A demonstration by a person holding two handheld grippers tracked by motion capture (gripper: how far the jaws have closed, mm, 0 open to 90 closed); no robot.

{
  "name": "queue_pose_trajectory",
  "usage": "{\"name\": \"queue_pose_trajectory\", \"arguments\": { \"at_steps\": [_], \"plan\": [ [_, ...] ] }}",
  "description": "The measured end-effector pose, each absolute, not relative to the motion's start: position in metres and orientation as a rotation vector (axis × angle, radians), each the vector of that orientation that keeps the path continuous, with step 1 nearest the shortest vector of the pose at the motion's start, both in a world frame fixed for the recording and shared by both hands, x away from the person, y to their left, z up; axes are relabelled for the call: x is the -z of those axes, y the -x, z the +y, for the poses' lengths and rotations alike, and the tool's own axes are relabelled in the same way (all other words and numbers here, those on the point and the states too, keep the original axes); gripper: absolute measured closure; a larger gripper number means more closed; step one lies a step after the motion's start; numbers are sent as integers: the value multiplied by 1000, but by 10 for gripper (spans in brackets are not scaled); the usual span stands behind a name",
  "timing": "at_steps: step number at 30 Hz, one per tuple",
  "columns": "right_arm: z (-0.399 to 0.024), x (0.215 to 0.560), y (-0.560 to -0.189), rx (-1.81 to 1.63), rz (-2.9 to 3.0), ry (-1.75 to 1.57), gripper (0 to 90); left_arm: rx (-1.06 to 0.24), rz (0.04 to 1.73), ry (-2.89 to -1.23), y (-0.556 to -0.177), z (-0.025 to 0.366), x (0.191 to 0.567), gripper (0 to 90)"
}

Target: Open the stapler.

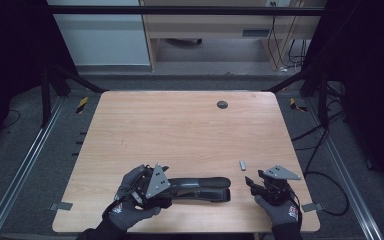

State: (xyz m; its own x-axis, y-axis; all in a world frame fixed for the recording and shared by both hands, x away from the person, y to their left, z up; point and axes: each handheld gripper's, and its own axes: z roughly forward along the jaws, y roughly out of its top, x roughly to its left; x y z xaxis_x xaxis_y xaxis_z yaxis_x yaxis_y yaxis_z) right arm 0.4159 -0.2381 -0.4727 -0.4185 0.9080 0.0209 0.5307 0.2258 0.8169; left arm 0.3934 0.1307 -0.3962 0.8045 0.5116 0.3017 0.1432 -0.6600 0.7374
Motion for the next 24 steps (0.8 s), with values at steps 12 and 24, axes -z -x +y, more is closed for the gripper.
{"name": "queue_pose_trajectory", "arguments": {
  "at_steps": [12, 24],
  "plan": [
    [-237, 473, -416, -1072, 2046, -1329, 444, -671, 427, -2307, -388, 120, 400, 283],
    [-238, 474, -416, -1067, 2041, -1325, 443, -761, 394, -2337, -380, 102, 408, 285]
  ]
}}
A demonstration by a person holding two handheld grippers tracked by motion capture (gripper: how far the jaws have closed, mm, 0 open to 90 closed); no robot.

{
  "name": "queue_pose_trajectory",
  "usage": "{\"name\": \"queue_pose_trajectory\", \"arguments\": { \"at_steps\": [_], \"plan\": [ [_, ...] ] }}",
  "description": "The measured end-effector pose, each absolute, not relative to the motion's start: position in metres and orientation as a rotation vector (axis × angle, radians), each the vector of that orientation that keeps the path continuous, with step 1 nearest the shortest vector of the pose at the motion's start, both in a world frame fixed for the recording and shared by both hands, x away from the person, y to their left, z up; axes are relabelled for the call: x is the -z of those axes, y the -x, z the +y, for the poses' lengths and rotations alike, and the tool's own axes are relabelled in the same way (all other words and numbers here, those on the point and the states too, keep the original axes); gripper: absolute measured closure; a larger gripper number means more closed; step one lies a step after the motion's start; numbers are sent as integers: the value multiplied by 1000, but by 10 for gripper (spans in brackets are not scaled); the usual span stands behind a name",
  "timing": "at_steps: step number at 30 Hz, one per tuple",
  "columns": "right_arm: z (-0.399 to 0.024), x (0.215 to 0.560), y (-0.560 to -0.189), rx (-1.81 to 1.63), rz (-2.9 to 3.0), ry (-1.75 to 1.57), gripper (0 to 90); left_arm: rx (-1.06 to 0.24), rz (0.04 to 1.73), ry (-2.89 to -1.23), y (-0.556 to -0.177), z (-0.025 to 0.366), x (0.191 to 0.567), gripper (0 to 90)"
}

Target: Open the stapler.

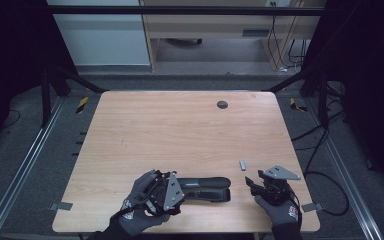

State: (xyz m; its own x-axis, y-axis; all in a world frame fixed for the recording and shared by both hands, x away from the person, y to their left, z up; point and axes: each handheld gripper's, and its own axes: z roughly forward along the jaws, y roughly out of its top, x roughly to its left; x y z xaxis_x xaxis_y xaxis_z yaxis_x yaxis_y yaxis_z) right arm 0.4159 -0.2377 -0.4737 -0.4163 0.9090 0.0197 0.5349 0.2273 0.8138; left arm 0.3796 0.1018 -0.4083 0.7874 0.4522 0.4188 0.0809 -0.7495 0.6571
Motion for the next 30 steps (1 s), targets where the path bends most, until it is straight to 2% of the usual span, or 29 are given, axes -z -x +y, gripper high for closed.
{"name": "queue_pose_trajectory", "arguments": {
  "at_steps": [23, 30],
  "plan": [
    [-238, 474, -416, -1071, 2042, -1319, 444, -914, 320, -2357, -366, 77, 421, 279],
    [-236, 475, -416, -1077, 2057, -1322, 471, -945, 299, -2368, -365, 68, 425, 273]
  ]
}}
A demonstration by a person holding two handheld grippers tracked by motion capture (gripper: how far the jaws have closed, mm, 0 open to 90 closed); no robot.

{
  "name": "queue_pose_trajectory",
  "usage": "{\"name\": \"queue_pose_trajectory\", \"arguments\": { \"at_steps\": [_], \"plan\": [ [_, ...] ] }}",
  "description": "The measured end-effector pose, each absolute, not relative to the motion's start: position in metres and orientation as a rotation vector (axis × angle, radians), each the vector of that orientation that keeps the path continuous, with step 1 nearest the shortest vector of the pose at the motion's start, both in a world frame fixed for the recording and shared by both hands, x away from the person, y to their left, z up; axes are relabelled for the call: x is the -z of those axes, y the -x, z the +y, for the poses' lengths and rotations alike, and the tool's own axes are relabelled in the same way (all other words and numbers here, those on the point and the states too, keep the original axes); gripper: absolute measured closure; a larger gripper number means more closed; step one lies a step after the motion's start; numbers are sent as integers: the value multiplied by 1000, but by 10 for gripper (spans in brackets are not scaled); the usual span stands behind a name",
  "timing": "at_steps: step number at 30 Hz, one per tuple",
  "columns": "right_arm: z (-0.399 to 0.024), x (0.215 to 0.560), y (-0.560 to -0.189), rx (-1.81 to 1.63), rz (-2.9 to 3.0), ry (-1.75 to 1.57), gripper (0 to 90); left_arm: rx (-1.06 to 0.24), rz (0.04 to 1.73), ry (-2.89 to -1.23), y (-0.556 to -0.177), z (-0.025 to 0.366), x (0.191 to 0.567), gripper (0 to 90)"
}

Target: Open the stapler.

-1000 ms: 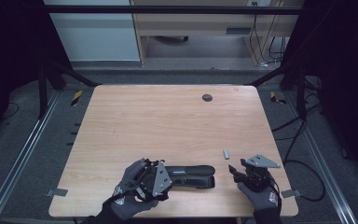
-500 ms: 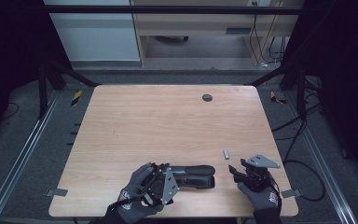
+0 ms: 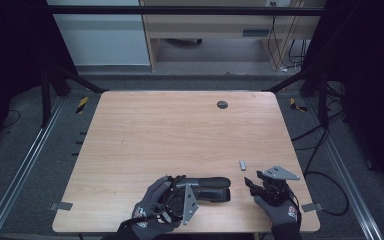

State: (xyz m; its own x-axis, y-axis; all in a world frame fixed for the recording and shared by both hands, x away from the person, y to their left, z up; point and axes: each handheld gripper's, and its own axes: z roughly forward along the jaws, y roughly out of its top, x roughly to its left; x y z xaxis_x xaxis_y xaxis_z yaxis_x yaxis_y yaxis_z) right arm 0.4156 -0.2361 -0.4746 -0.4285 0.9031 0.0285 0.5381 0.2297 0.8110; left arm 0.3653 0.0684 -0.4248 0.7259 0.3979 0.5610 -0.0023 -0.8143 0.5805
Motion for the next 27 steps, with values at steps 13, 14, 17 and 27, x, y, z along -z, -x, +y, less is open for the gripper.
{"name": "queue_pose_trajectory", "arguments": {
  "at_steps": [13, 14, 17, 27],
  "plan": [
    [-235, 476, -413, -1086, 2063, -1311, 569, -970, 255, -2397, -367, 51, 428, 265],
    [-235, 476, -413, -1088, 2066, -1309, 581, -971, 254, -2396, -367, 50, 428, 265],
    [-234, 477, -412, -1086, 2074, -1294, 612, -981, 247, -2396, -368, 46, 428, 265],
    [-233, 476, -410, -1097, 2077, -1307, 675, -1021, 209, -2409, -370, 31, 430, 265]
  ]
}}
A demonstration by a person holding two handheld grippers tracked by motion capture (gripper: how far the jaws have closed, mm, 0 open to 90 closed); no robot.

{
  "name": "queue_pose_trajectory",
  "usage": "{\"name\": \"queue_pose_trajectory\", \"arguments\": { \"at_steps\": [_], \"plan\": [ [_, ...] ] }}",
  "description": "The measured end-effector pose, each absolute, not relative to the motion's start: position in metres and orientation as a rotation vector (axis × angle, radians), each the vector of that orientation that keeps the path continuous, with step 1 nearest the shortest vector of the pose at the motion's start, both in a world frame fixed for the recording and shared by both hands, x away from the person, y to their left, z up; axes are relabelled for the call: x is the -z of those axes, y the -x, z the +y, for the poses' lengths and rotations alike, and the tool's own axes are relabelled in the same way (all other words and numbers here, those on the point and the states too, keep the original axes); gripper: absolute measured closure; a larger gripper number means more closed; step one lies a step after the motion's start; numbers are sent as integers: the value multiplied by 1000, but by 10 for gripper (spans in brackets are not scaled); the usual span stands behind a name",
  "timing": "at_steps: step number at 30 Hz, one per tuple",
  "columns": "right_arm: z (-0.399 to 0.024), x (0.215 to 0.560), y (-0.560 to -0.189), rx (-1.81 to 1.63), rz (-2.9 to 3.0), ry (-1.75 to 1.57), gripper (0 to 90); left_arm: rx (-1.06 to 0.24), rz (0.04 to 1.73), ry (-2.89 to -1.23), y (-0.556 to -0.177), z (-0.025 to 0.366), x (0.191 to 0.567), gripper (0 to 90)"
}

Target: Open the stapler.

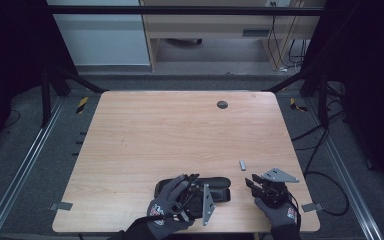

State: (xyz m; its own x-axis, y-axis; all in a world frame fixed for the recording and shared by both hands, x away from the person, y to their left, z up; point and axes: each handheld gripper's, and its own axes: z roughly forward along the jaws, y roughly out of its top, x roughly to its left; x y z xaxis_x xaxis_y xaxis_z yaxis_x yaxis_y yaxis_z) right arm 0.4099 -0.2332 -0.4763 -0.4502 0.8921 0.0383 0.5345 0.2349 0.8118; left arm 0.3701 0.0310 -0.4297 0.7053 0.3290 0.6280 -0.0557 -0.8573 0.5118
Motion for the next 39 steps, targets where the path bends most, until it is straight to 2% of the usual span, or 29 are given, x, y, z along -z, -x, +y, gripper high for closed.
{"name": "queue_pose_trajectory", "arguments": {
  "at_steps": [20, 30, 39],
  "plan": [
    [-230, 475, -407, -1118, 2101, -1291, 822, -1117, 155, -2465, -377, 12, 436, 278],
    [-223, 476, -405, -1148, 2109, -1270, 896, -1153, 136, -2476, -379, 6, 446, 324],
    [-216, 479, -406, -1167, 2161, -1252, 900, -1194, 134, -2463, -380, -2, 450, 371]
  ]
}}
